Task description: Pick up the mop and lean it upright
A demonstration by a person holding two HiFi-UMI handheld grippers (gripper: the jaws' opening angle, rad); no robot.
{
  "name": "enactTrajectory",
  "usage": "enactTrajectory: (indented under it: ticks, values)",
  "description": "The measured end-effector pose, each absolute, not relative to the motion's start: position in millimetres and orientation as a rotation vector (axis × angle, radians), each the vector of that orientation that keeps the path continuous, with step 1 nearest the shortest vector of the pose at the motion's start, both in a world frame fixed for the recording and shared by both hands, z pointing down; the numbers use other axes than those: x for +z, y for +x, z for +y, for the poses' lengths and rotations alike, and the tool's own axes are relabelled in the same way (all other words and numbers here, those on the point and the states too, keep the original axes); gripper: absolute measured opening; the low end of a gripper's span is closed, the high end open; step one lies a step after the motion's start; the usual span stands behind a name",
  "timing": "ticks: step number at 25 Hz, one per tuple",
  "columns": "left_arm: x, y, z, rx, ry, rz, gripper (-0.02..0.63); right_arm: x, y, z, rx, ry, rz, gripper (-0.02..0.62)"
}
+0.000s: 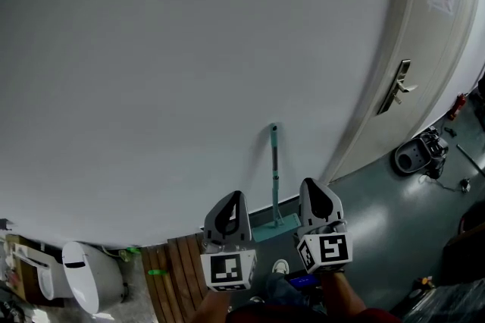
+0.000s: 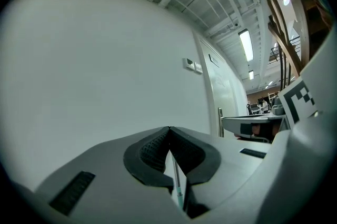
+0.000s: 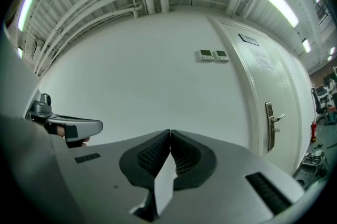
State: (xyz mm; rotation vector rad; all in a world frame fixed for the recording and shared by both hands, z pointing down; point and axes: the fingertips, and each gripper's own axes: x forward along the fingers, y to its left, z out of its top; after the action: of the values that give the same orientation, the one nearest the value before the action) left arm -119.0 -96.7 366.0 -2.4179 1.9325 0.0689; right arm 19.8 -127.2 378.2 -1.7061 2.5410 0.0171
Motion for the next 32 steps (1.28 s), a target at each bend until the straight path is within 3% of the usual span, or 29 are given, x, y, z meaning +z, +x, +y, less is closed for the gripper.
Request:
enactTrajectory:
  ticks: [15, 32]
  values:
    - [359.2, -72.1, -221.4, 0.033, -2.384, 1.961, 0.014, 374.0, 62.3, -251.2, 0.003, -1.643, 2.569, 0.017]
    - [369.5, -100.8, -267.6, 0.04, -2.428, 1.922, 0.014, 382.4, 32.5, -292.5, 0.006, -1.706, 2.557, 0.017]
